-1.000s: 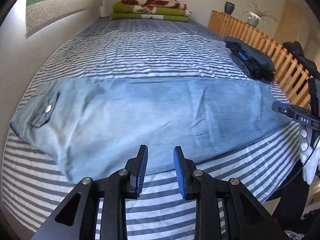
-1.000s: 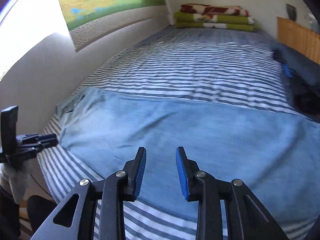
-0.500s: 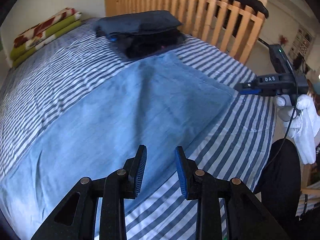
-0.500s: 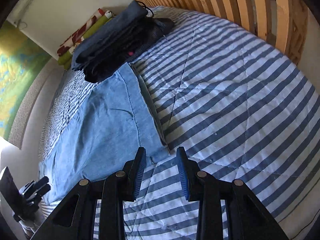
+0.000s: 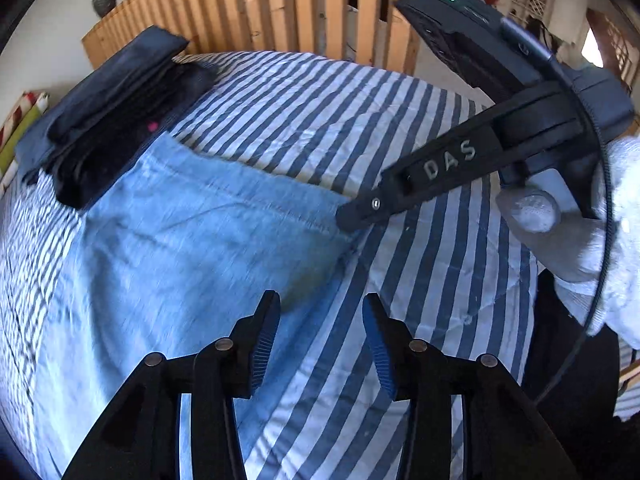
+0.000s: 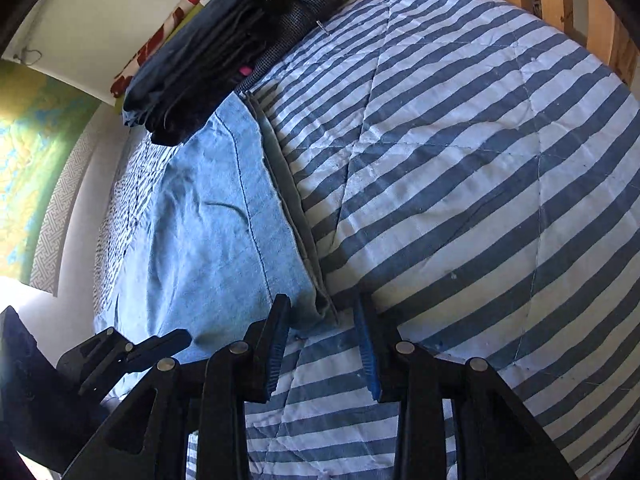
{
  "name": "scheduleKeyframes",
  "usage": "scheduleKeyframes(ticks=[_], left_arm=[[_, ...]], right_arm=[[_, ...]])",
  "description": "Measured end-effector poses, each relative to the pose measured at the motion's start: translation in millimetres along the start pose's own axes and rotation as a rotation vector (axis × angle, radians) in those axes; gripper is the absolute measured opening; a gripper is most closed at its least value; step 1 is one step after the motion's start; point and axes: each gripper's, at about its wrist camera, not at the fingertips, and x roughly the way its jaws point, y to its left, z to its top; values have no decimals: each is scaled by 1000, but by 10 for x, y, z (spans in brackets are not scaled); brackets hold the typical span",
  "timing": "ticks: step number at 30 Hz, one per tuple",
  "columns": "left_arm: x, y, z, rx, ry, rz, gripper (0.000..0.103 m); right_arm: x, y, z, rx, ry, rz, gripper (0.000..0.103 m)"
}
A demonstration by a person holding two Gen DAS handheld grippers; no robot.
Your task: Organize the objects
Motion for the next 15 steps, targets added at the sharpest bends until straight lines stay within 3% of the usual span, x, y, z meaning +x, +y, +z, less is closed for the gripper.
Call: scheduleKeyframes(ticks=[2, 6, 11, 14, 15], left_arm=[[82, -86, 80, 29, -1, 4, 54], [243, -120, 126, 27, 16, 16, 54], [371, -59, 148, -24, -4, 18, 53], [435, 6, 142, -33, -18, 51, 28], [418, 54, 134, -55, -24, 32, 22]], right_arm=[[19, 6, -7, -1, 33, -1, 15], [-40, -39, 46, 46, 31, 44, 8], [-154, 10, 104, 56, 14, 118, 6], [-144, 88, 127, 39, 18, 121, 6], [-142, 100, 132, 38, 21, 125, 6]])
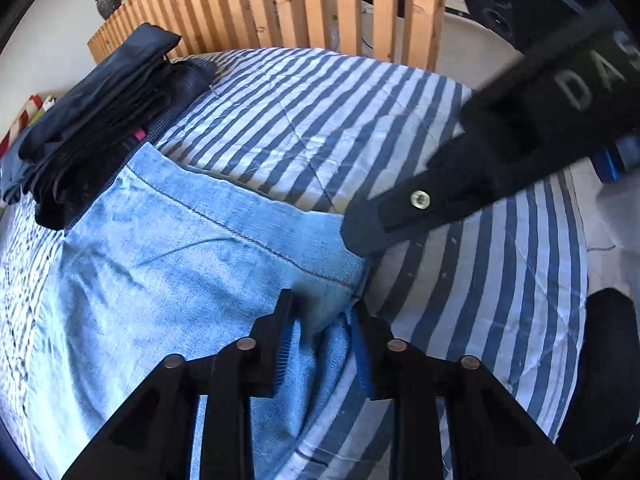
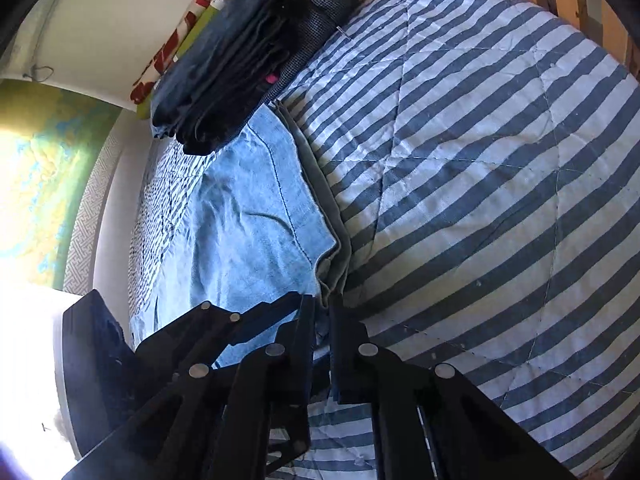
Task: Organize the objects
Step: 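Grasp the jeans waistband corner with the left tool and lift it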
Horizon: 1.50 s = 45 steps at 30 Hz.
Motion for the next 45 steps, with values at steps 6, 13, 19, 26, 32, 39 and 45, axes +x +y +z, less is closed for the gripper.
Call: scheduleKeyframes(ticks=[6, 13, 19, 26, 32, 39, 45], left_arm=[[-208, 299, -71, -142, -89, -67, 10], [-365, 316, -104, -161, -155, -74, 10], [-361, 340, -96, -155, -179, -80, 10], [-474, 349, -90, -186, -205, -101, 10], [-752, 490, -54, -259, -259, -135, 10], [-1359, 178, 203, -199, -366, -148, 10], [-1591, 237, 132, -239, -408, -186, 10]], right_arm=[[-151, 54, 88, -75, -59, -3, 15], [191, 90, 518, -19, 25, 91, 49], [518, 131, 746, 17, 110, 139, 49], [847, 271, 941, -33, 137, 90, 46], [665, 475, 979, -76, 22, 129, 5], [-166, 844, 936, -153, -124, 171, 5], [-470, 1095, 862, -209, -166, 62, 5]])
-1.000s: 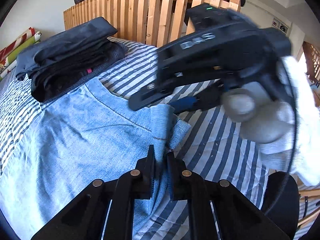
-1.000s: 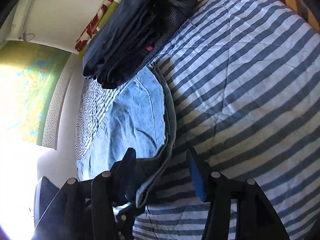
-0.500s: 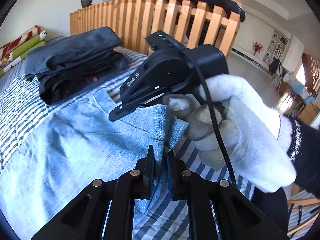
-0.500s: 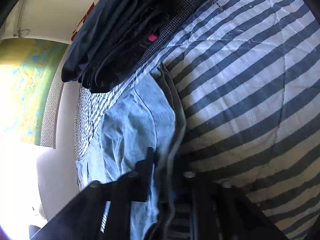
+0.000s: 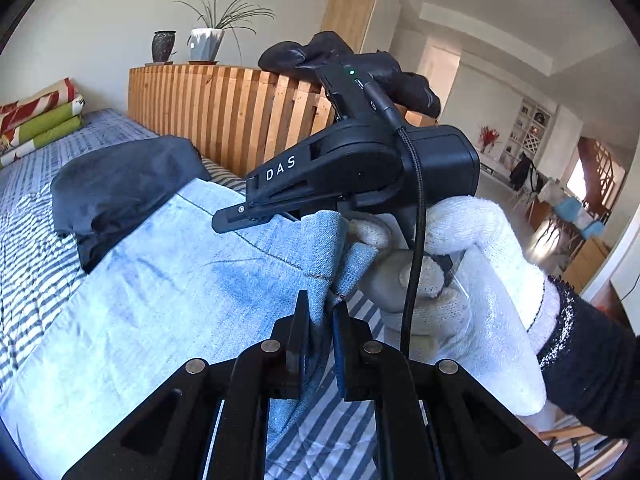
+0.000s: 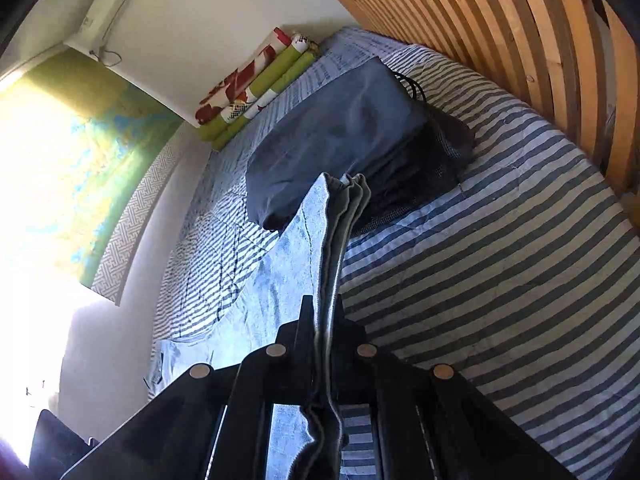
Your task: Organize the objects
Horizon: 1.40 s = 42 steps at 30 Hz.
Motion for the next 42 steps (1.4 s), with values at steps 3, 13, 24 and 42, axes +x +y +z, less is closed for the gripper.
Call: scheduleKeyframes(ticks=[3, 13, 24, 42], left_arm=[[-347, 131, -113, -51, -27, -2, 10], [-2371, 1168, -671, -323, -310, 44, 9], [-4689, 2782, -2461, -665, -596, 317, 7], [-5547, 4129, -4737, -1080, -570, 502, 6]], right_arm=[[-13, 227, -35, -31, 7, -29, 5], [399, 2202, -335, -290, 13, -18, 5], [2191, 4896, -1500, -650, 185, 26, 5], [4624, 5983, -3240, -792, 476, -115, 6]])
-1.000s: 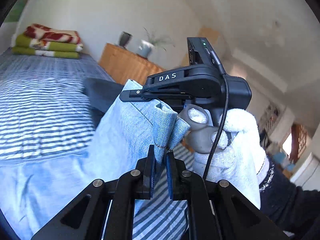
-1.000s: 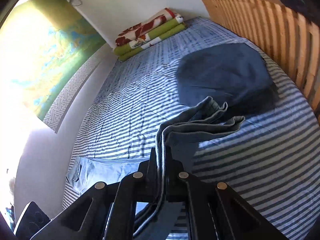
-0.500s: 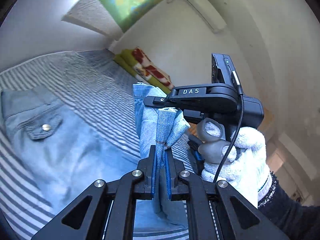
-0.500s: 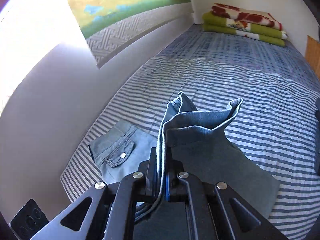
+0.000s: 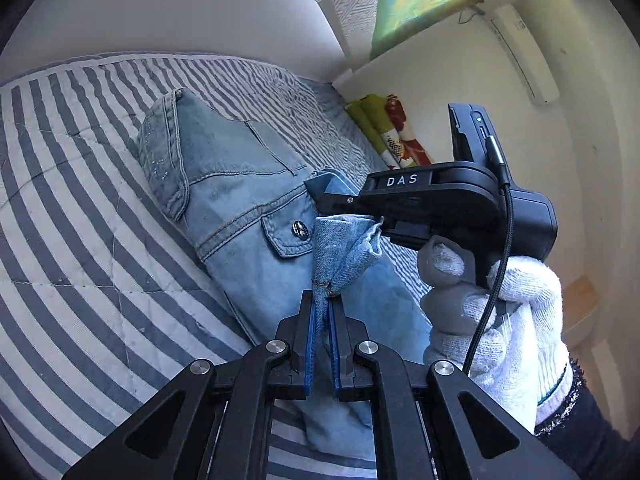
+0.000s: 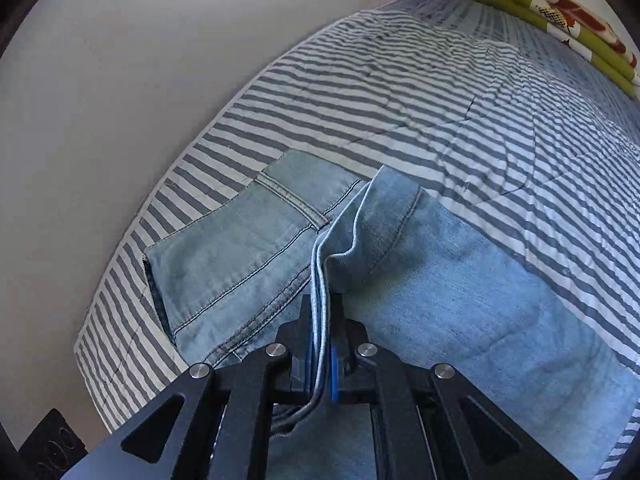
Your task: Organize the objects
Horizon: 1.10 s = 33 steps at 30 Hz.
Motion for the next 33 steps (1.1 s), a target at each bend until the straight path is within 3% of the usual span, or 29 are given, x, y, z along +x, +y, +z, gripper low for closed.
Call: scheduleKeyframes(ticks=[4, 7, 10, 14, 17, 19, 27, 29, 32, 33], left_arm=[[-69, 152, -57, -42, 3, 12, 5], [-109, 198, -113, -67, 13, 37, 5], [-121, 287, -169, -96, 26, 52, 5], [-93, 360, -198, -117, 30, 51, 5], [-134, 379, -227, -125, 30, 71, 5], [-152, 374, -247, -119, 30, 92, 5], [-121, 275, -305, -86, 26, 176, 5], [-44, 269, -290, -85, 32, 198, 6], [-14, 229, -262, -85, 42, 232, 16], [-45, 223, -262, -90, 33, 259, 32]], right_arm=[[-19, -25, 32, 20, 8, 120, 16], [-346, -177, 71, 81, -48, 236, 18], [-786, -448, 54, 103, -126, 290, 25], [-1263, -935, -297, 88, -198, 208, 27], [-1317, -1309, -802, 49, -187, 27, 27], [-1280, -1609, -1175, 68, -146, -37, 27], [-1426, -2616, -2328, 328, -84, -126, 27], [-1409, -2740, -2536, 368, -69, -96, 27], [-1285, -2742, -2697, 378, -36, -61, 27], [-1213, -2701, -2730, 352, -9, -60, 27]])
